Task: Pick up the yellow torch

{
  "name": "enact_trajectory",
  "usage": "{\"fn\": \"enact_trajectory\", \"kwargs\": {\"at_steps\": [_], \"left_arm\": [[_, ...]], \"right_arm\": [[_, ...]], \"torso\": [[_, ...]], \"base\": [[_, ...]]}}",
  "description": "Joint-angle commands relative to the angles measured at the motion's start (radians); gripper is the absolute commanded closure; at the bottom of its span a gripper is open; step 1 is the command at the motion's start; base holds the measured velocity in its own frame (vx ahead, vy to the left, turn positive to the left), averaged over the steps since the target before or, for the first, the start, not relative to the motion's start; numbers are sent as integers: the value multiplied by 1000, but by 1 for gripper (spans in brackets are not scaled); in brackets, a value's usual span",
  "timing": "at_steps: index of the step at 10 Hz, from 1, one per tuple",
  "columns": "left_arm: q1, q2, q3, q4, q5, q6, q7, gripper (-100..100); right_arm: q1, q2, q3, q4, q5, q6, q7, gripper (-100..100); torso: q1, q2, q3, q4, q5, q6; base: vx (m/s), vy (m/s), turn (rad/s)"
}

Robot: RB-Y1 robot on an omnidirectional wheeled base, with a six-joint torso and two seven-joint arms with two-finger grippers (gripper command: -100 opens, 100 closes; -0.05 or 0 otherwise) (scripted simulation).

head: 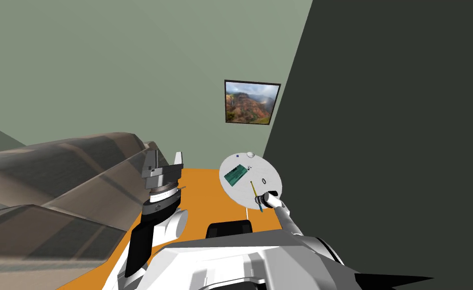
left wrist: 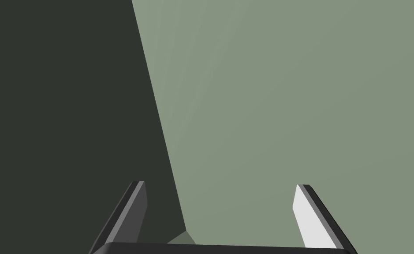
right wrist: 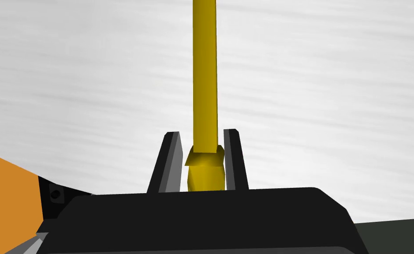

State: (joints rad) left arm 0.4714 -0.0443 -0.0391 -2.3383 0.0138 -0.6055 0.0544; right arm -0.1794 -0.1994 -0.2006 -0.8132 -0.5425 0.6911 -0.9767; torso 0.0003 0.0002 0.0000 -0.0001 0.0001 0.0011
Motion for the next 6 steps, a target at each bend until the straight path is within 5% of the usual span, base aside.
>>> {"fn": "enact_trajectory", "kwargs": {"at_steps": [1,2,6], "left_arm": [[0,0,0,0,0,0,0,0],[0,0,0,0,0,0,0,0],[0,0,0,0,0,0,0,0]], "right_arm": [[0,0,0,0,0,0,0,0],[-11,-4,13,-23,10,30,-19,100],[-17,-5,29,-58,29,62,-45,100]], "torso": [[0,0,0,0,0,0],[0,0,0,0,0,0],[0,4,2,1,0,0]], "base": [[0,0,0],[-39,6,-141],[-45,-2,-69]]}}
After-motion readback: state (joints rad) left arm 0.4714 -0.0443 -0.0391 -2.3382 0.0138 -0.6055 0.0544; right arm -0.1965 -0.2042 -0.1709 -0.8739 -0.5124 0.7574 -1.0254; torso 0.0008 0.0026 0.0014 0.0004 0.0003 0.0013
